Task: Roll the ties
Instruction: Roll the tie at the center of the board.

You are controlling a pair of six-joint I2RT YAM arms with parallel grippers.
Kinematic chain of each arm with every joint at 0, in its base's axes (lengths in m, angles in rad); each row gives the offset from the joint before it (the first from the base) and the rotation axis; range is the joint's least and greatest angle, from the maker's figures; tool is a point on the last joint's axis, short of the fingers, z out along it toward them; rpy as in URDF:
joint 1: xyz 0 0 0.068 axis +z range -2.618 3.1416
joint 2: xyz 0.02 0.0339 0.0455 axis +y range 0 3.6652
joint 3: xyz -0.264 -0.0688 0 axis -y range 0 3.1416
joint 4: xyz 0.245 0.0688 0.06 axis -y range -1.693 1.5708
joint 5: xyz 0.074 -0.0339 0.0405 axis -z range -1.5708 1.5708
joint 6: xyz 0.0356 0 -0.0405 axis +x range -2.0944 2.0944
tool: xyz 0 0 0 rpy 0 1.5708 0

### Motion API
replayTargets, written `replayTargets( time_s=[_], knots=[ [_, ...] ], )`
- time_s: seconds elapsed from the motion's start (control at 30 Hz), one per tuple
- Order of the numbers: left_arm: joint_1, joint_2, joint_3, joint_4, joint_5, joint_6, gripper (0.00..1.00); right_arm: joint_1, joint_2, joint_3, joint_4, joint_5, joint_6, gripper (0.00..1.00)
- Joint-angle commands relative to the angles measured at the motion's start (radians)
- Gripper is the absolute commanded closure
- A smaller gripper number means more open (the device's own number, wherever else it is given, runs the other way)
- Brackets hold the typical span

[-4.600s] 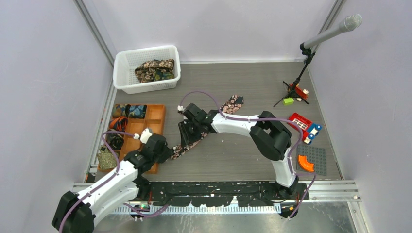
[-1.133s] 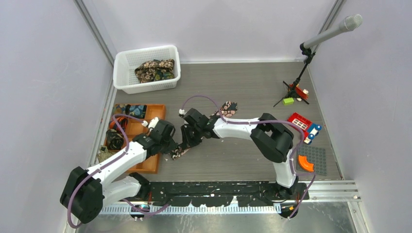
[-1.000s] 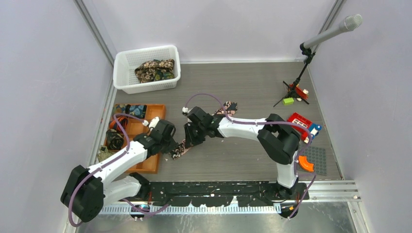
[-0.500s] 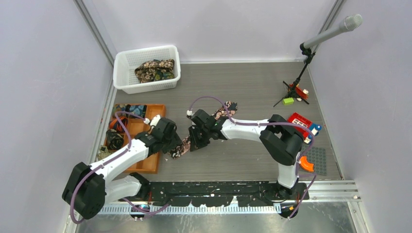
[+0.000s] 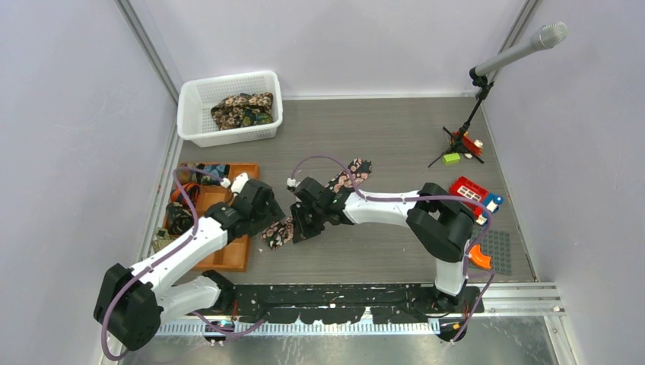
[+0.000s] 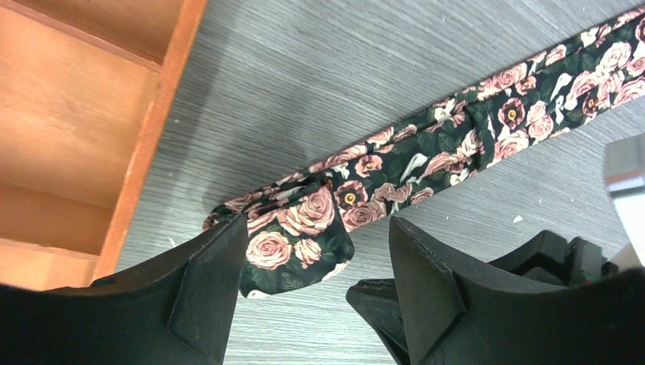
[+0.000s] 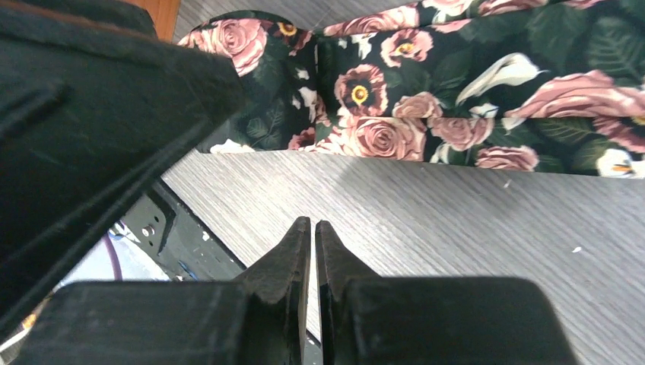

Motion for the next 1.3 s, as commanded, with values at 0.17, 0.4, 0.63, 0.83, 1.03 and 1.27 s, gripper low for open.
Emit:
replayTargets(
  time_s=[0.17,0.4,0.63,0.83,1.03,1.27],
  knots=[
    [0.110,0.001,0.111,-0.126,-0.065,0.194,0.43,0.054,-0.057,-0.013,0.073,0.042,0.035,0.87],
    [0.185,0.188,0.189,-0.147,0.031,0.365,0.64,0.099,-0.010,-0.003,0.117,0.060,0.065,0.87],
    [0.185,0.331,0.236,-0.131,0.099,0.419,0.73,0.115,0.024,-0.028,0.171,0.097,0.107,0.87],
    [0.185,0.401,0.242,-0.142,0.104,0.436,0.75,0.118,0.060,-0.061,0.235,0.096,0.144,0.87],
    [0.185,0.439,0.235,-0.137,0.139,0.439,0.76,0.120,0.104,-0.086,0.334,0.089,0.177,0.88],
    [0.185,0.460,0.222,-0.147,0.198,0.423,0.79,0.121,0.129,-0.084,0.358,0.111,0.183,0.88]
  ],
)
